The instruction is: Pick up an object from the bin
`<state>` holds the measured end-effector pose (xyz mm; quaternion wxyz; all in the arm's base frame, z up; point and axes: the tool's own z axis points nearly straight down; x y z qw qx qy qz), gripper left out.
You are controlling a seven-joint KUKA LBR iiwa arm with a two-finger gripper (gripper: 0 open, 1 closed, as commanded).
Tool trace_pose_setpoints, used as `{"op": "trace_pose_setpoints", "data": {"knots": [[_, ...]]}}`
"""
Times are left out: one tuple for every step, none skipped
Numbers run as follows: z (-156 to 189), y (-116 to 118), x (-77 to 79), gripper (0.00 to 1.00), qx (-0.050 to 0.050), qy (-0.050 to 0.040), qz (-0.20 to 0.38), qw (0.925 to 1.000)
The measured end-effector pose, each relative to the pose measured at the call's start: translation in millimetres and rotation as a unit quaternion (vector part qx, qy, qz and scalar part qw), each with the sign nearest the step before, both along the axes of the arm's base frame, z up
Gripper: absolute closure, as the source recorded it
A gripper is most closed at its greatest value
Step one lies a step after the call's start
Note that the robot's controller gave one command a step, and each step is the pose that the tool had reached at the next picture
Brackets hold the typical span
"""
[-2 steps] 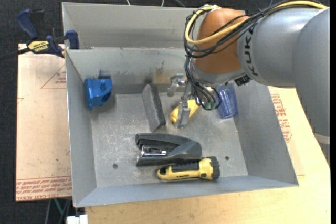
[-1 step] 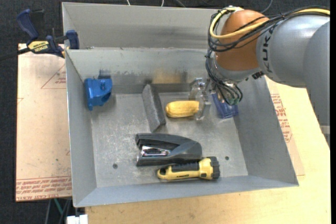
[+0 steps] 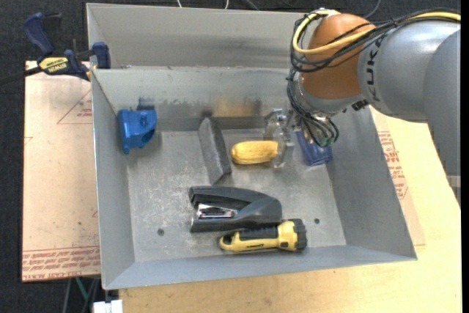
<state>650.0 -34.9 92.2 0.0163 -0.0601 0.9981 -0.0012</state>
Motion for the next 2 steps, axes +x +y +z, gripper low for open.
{"op": "trace_pose_setpoints", "data": {"knots": [[22.7,0.3,-2.9,1.0,0.0,0.0059,0.0,1.0],[40.0,32.7,-30.0,1.0,-0.004,0.0047,0.185,0.9828]]}}
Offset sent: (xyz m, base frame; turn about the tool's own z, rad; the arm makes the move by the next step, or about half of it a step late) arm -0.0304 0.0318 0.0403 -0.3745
